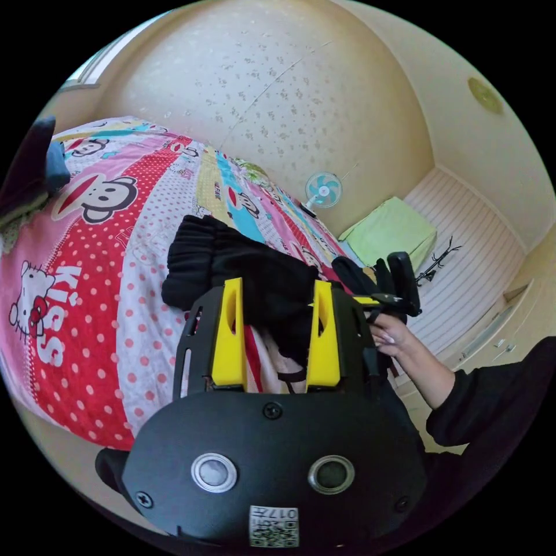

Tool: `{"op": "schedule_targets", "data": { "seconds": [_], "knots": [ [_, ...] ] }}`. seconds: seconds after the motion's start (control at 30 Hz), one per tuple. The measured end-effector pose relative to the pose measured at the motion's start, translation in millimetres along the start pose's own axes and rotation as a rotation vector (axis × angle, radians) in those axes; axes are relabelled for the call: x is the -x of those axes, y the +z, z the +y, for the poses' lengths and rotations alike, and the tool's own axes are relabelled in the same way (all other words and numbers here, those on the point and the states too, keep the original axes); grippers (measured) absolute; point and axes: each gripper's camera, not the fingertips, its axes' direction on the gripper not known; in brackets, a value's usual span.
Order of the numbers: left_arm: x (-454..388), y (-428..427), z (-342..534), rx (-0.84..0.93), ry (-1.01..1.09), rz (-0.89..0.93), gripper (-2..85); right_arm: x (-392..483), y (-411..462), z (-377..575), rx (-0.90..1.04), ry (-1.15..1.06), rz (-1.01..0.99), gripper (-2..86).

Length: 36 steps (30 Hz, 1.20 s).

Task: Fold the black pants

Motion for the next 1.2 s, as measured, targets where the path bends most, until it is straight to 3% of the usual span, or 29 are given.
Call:
{"op": "schedule_targets", "data": {
  "seconds": [0.17,0.27,0.33,0.4,0.5,0.7,0.9,1.03,1.13,1.2],
  "knots": [
    [-3,21,-17,0.099,-0.024,-0.165,10.4,45,0,-22,0.167,-0.252,0.234,4.3],
    [-15,40,-29,0.181,0.005,-0.276,9.8,41,-4,-61,0.032,-0.285,0.382,6.9],
    [-20,43,-35,0.189,0.021,-0.307,9.8,18,15,-93,0.048,-0.237,0.436,8.5],
    [-19,44,-42,0.195,0.019,-0.308,9.5,-25,64,-128,0.181,-0.145,0.377,12.8],
    [-16,42,-52,0.201,0.012,-0.3,9.0,-63,126,-134,0.33,-0.028,0.161,12.6],
    [-12,35,-73,0.21,0.01,-0.307,9.4,-12,107,-98,0.093,-0.188,0.292,4.4],
    [3,-5,-93,0.128,-0.077,-0.092,19.6,72,102,-54,-0.006,-0.482,0.401,3.5],
    [31,-61,-91,-0.092,-0.257,0.142,21.7,111,122,-23,0.054,-0.692,0.33,3.3],
    [56,-70,-91,-0.12,-0.382,0.234,21.7,125,149,-2,0.146,-0.827,0.185,3.5],
    [66,-66,-95,-0.097,-0.417,0.264,20.9,125,168,0,0.243,-0.875,-0.027,3.8]
  ]
}}
